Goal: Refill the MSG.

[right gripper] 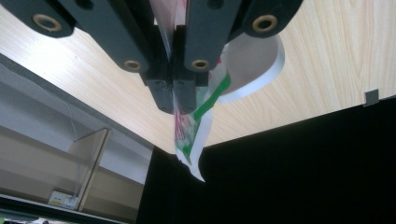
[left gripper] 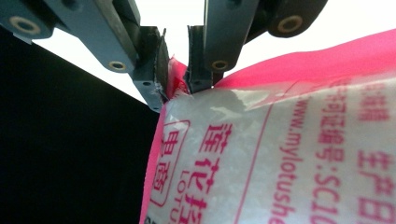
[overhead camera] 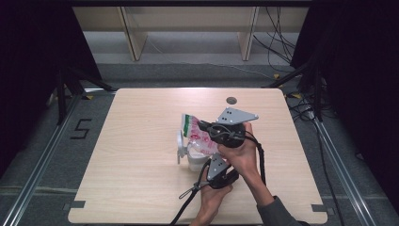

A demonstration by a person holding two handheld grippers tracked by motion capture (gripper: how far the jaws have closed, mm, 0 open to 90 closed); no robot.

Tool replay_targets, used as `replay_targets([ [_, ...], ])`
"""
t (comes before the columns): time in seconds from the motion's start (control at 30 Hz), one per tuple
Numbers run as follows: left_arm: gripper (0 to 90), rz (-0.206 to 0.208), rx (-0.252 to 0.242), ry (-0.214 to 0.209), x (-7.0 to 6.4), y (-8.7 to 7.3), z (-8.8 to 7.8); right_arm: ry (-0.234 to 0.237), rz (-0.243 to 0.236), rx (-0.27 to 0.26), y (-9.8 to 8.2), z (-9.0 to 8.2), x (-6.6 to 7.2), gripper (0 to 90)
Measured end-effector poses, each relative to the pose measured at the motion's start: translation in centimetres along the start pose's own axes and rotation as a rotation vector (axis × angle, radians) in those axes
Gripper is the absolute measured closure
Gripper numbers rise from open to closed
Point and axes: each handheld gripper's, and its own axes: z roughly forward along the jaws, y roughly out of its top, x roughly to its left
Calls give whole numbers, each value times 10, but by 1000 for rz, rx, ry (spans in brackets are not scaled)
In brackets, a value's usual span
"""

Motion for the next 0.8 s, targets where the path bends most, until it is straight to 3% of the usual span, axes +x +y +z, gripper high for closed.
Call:
replay_targets([
  [0.2,788,11,11,2,-1,-1,-1,-11,-31,-26,0,-4,-4,900],
  [0.23,787,11,11,2,-1,-1,-1,6,-19,-28,0,-5,-5,900],
  [0.27,786,10,15,6,-2,-1,-1,5,21,-14,0,-8,-3,900],
  [0.3,784,11,20,1,-2,-1,-2,-2,-12,-28,0,-8,-6,900],
  [0.33,784,11,20,1,-2,-1,-2,-2,-12,-28,0,-8,-6,900],
  [0.43,780,13,27,-9,-3,-3,-2,-2,5,-41,-2,-15,-10,900],
  [0.47,779,14,32,-9,-3,-3,-2,19,32,-46,-3,-16,-9,900],
  [0.57,777,11,32,-12,-4,-4,-1,-1,27,-57,-4,-22,-12,900],
  [0.6,774,15,35,-12,-5,-4,-2,7,47,-50,-4,-26,-12,900],
  [0.67,769,12,38,-11,-5,-4,-2,10,31,-80,-5,-29,-16,900],
  [0.73,763,17,41,-14,-6,-5,-1,3,22,-76,-6,-34,-18,900],
  [0.8,754,19,52,-15,-6,-5,-2,19,46,-75,-6,-36,-18,900],
])
